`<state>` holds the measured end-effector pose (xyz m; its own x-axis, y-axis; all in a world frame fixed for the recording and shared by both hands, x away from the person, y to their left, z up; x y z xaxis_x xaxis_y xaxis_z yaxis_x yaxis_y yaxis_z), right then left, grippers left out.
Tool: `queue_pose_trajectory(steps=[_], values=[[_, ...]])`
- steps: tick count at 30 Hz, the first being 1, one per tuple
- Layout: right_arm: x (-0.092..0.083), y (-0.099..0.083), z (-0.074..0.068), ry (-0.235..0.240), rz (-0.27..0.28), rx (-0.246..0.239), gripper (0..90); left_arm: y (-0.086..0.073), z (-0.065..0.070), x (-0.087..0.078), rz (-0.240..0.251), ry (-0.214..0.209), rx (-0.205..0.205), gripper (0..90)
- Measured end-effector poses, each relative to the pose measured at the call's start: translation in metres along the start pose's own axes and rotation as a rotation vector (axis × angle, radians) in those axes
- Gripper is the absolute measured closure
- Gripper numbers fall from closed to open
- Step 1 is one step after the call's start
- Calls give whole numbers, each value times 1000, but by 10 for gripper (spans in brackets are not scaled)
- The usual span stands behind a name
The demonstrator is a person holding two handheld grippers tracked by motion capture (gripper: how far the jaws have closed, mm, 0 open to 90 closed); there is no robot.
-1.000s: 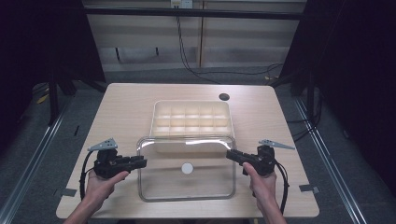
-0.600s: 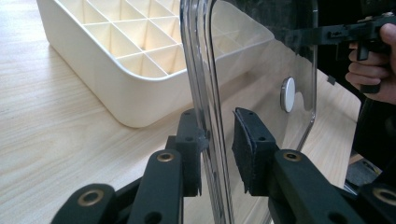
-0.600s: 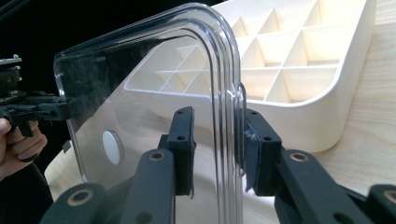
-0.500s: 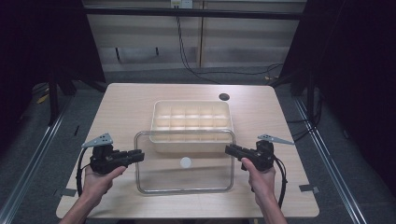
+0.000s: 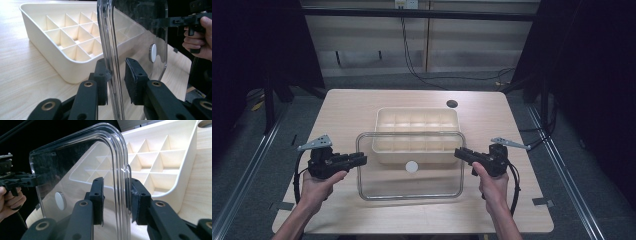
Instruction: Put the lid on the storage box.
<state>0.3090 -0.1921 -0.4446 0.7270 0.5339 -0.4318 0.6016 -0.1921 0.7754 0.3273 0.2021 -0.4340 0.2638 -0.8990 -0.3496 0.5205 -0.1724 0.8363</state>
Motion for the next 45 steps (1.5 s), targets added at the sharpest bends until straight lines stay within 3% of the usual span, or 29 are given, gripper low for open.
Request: queue_pose_trajectory(steps=[11, 16, 20, 29, 36, 42, 45], values=[[-1, 16, 2, 6, 26, -3, 680, 14, -1, 3, 13, 4, 6, 725], [-1, 24, 1, 3, 52, -9, 680, 28, -2, 4, 25, 40, 23, 715], [1, 31, -1, 11, 51, -12, 683, 38, -4, 1, 51, 36, 22, 714], [3, 44, 1, 7, 56, -15, 679, 46, -7, 5, 33, 41, 36, 712], [2, 59, 3, -1, 75, -20, 678, 60, -8, 10, 29, 48, 55, 712], [4, 72, 5, -9, 91, -21, 676, 74, -11, 13, 47, 56, 35, 718], [5, 78, 7, -10, 97, -18, 674, 80, -9, 14, 45, 59, 48, 714]])
Point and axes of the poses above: each handheld gripper's, and its own axes: x roughly forward along the jaws, y roughly out of its top, z roughly to its right, the point moved 5 cm from there along x, roughly forward along the jaws, and after that the axes turned 10 degrees about -y, right-handed, at the moved point
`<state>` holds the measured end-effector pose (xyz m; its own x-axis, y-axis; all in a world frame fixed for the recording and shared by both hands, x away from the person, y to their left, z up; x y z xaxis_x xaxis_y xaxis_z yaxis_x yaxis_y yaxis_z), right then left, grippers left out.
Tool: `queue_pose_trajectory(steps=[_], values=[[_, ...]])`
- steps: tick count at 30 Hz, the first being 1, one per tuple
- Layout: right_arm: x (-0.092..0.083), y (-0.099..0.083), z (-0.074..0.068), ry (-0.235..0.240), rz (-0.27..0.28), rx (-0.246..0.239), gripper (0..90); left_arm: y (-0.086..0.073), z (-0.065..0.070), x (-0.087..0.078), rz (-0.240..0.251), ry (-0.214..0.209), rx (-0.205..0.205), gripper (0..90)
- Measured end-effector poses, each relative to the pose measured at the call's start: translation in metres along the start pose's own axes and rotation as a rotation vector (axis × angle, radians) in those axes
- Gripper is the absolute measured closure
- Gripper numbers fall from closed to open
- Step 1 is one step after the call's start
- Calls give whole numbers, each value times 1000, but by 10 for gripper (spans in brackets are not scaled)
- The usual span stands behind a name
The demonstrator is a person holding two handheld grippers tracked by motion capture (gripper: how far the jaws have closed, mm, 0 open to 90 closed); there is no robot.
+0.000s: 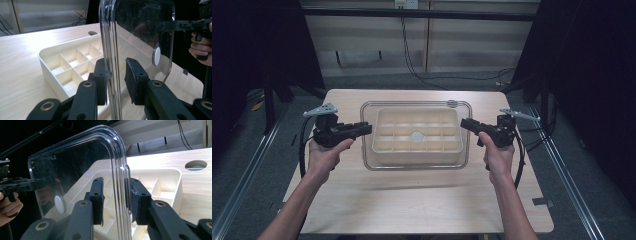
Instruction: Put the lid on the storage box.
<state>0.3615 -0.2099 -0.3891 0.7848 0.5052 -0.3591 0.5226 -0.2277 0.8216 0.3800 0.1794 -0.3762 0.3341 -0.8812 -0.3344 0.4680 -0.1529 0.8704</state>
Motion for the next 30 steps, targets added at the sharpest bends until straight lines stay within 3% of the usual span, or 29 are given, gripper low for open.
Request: queue_pose_trajectory(steps=[9, 14, 30], values=[[6, 19, 3, 5, 25, 9, 677, 12, -12, 7, 2, 18, 17, 705], [14, 25, 2, -7, 20, 9, 677, 16, -21, 9, -3, 31, -12, 705], [27, 37, 11, -41, -4, 20, 676, 25, -37, 23, -25, 48, -25, 696]])
Point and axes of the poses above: each handheld gripper's, and its own axes: x roughly forward along the jaws, y roughly out of its top, z roughly to its right, the point moved 5 cm from there along x, roughly forward along the jaws, and after that the axes turned 10 degrees about -y, right-handed, at the moved point
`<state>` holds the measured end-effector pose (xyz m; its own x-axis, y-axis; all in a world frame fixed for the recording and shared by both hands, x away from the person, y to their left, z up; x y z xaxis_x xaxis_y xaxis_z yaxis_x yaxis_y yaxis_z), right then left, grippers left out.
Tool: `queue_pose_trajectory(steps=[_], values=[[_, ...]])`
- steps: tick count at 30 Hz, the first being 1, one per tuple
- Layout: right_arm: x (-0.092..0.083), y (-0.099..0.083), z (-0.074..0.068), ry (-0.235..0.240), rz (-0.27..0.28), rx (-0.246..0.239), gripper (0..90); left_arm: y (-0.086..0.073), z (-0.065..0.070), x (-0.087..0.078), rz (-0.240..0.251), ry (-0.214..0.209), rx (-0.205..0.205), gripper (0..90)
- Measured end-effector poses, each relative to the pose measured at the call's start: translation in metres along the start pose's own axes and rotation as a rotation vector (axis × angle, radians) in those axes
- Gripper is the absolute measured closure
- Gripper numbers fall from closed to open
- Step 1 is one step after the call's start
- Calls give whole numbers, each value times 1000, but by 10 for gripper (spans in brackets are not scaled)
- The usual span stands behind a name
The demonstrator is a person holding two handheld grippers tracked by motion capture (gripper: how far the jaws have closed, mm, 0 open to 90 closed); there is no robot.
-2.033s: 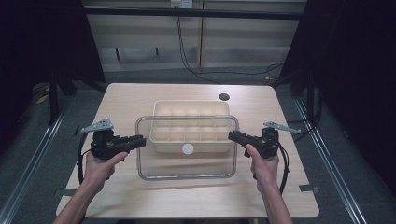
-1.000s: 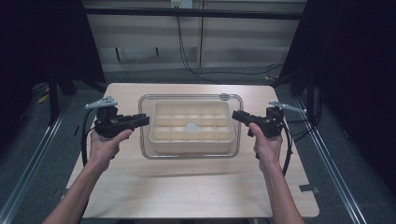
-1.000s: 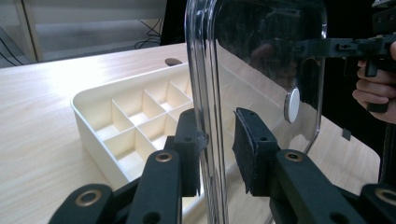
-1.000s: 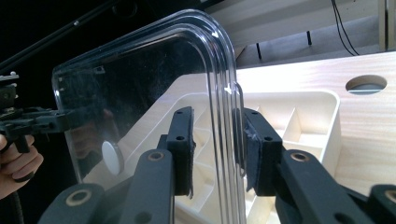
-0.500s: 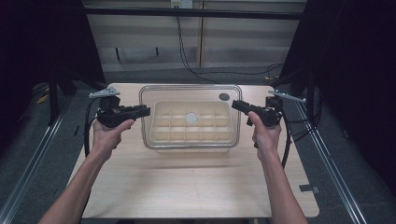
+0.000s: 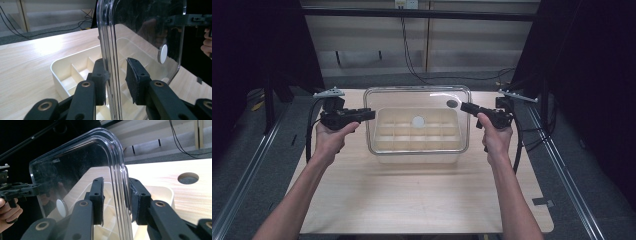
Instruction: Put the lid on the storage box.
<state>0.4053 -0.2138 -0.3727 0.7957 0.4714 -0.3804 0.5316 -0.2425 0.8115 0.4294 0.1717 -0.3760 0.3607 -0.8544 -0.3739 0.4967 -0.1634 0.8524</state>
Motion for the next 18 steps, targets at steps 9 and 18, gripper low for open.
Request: queue_pose_trajectory(steps=[9, 18], values=[[18, -6, 11, -4, -38, 35, 678, -4, -15, 11, -4, 35, -47, 683], [32, -10, 16, -14, -57, 38, 678, -4, -25, 15, 0, 34, -68, 671]])
Point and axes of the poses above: each handheld gripper's, and its own axes: x roughly forward along the jaws, y roughly out of its top, z roughly to its right, the point moved 5 cm from there along x, roughly forward along the jaws, and after that the axes turned 10 degrees about -y, right-handed, at the moved point
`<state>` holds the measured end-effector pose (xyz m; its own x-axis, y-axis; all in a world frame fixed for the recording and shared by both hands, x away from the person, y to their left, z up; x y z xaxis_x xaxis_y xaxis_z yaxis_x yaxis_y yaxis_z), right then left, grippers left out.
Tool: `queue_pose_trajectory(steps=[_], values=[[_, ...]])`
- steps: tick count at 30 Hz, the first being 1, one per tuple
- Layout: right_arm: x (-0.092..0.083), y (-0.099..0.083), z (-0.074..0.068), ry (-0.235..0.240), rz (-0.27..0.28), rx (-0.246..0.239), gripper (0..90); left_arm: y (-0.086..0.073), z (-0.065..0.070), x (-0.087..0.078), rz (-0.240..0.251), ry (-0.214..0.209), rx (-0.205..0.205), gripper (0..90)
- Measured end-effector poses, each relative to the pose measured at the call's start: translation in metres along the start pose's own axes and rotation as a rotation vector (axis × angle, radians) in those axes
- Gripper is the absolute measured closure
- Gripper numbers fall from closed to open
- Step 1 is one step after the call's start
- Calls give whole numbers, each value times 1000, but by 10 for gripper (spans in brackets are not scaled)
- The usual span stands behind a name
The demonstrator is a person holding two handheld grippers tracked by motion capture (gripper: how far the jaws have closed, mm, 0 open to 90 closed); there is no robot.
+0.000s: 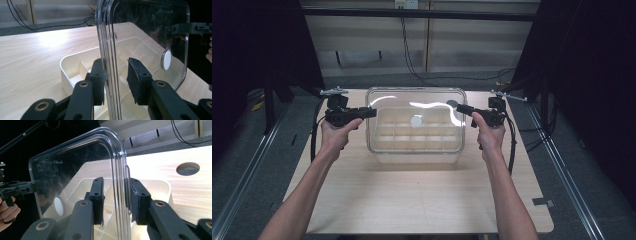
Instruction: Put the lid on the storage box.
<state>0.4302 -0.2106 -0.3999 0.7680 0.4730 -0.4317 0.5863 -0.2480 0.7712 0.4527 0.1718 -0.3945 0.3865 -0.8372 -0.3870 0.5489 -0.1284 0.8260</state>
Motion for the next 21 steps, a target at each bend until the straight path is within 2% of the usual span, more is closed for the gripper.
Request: queue_pose_trajectory(steps=[5, 8, 15, 21], values=[[5, 0, 3, -5, -10, 1, 678, -1, -6, 5, -8, 3, -4, 654], [9, 1, 3, -25, -27, -31, 672, -2, -10, 7, -12, -8, -13, 648], [17, 0, 8, -32, -42, -34, 663, -3, -17, 12, -29, -5, -20, 634], [25, -1, 8, -90, -75, -58, 630, -5, -24, 18, -39, -4, -31, 613]])
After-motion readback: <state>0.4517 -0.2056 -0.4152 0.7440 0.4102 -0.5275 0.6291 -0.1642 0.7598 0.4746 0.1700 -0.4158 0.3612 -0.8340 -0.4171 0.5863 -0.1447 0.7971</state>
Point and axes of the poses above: each handheld gripper's, and its own axes: x roughly forward along the jaws, y roughly out of its top, z roughly to its right, the point moved 5 cm from there along x, roughly forward along the jaws, and after that the axes turned 10 degrees about -y, right-handed, at the moved point
